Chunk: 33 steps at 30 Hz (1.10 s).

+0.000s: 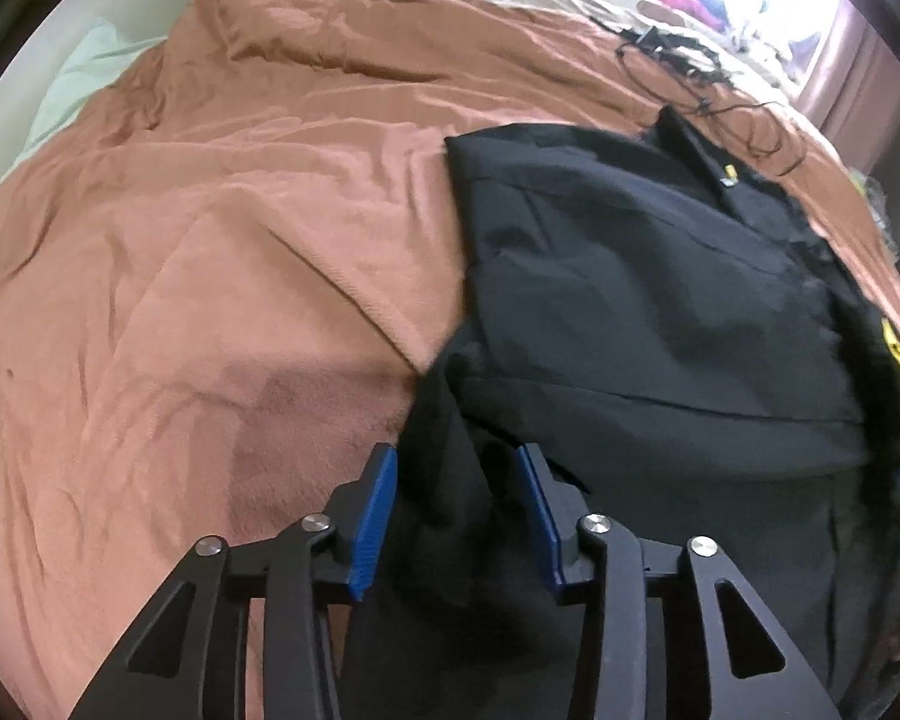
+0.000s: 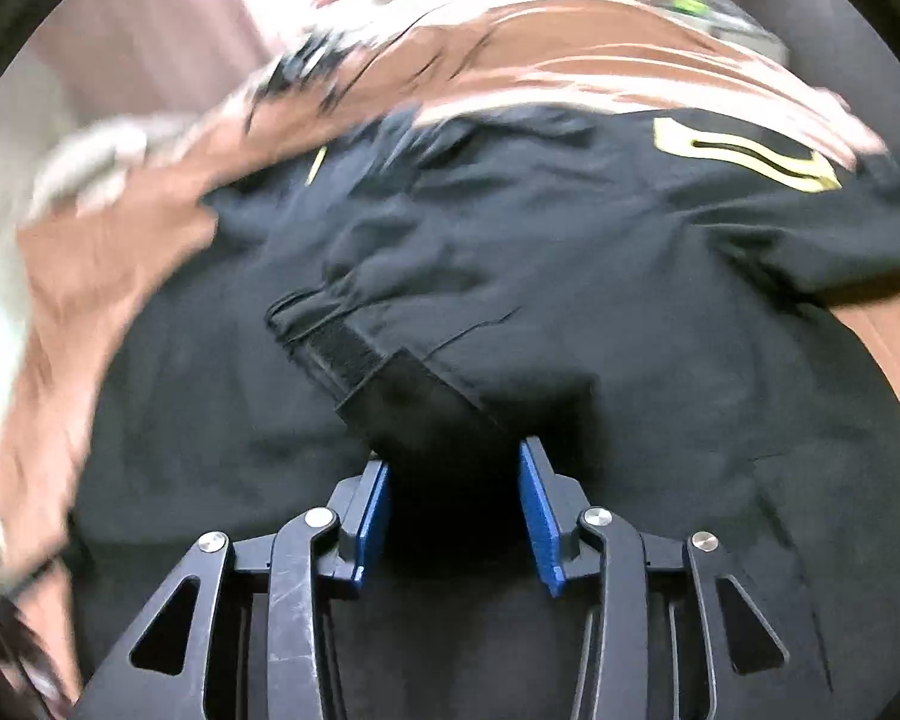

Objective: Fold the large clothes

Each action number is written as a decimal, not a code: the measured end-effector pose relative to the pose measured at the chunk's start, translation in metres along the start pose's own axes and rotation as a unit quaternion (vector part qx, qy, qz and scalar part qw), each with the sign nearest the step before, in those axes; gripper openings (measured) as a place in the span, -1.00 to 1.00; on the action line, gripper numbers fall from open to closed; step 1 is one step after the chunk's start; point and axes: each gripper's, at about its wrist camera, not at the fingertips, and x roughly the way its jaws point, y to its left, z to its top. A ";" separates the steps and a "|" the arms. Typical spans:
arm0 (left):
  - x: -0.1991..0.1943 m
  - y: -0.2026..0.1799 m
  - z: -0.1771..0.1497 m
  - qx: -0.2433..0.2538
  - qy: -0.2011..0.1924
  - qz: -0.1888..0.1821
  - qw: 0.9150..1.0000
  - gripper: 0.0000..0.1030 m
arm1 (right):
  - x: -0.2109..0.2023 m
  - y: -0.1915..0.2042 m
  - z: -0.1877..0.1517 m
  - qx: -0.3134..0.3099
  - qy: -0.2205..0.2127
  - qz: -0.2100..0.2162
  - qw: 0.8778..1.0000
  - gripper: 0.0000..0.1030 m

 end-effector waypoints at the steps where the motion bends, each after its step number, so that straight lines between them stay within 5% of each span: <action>1: 0.001 0.001 0.001 -0.004 0.000 0.004 1.000 -0.23 | -0.006 -0.014 0.004 0.029 -0.013 0.003 0.999 -0.30; 6: 0.002 0.008 0.004 -0.022 0.001 0.001 1.000 -0.25 | -0.025 -0.067 0.012 0.136 -0.051 0.034 0.989 -0.30; 12: -0.002 0.008 0.004 -0.022 -0.002 0.000 1.000 -0.26 | -0.017 -0.102 -0.003 0.233 -0.029 0.096 0.967 -0.30; 22: 0.016 0.006 0.011 -0.017 0.012 0.017 1.000 -0.37 | 0.026 -0.076 -0.002 0.216 -0.002 0.145 0.966 -0.33; 24: 0.018 0.010 0.012 -0.029 0.015 0.019 0.999 -0.37 | 0.035 -0.073 0.004 0.199 -0.004 0.137 0.970 -0.80; 26: 0.016 0.012 0.012 -0.044 0.018 0.015 0.999 -0.37 | 0.042 -0.078 0.008 0.202 0.004 0.143 0.969 -0.86; 30: 0.002 0.008 0.009 -0.064 0.018 0.010 0.998 -0.37 | 0.038 -0.089 0.006 0.225 0.020 0.158 0.961 -0.85; 33: -0.013 -0.003 0.007 -0.067 0.015 0.001 0.998 -0.24 | 0.026 -0.093 0.008 0.223 0.027 0.143 0.964 -0.49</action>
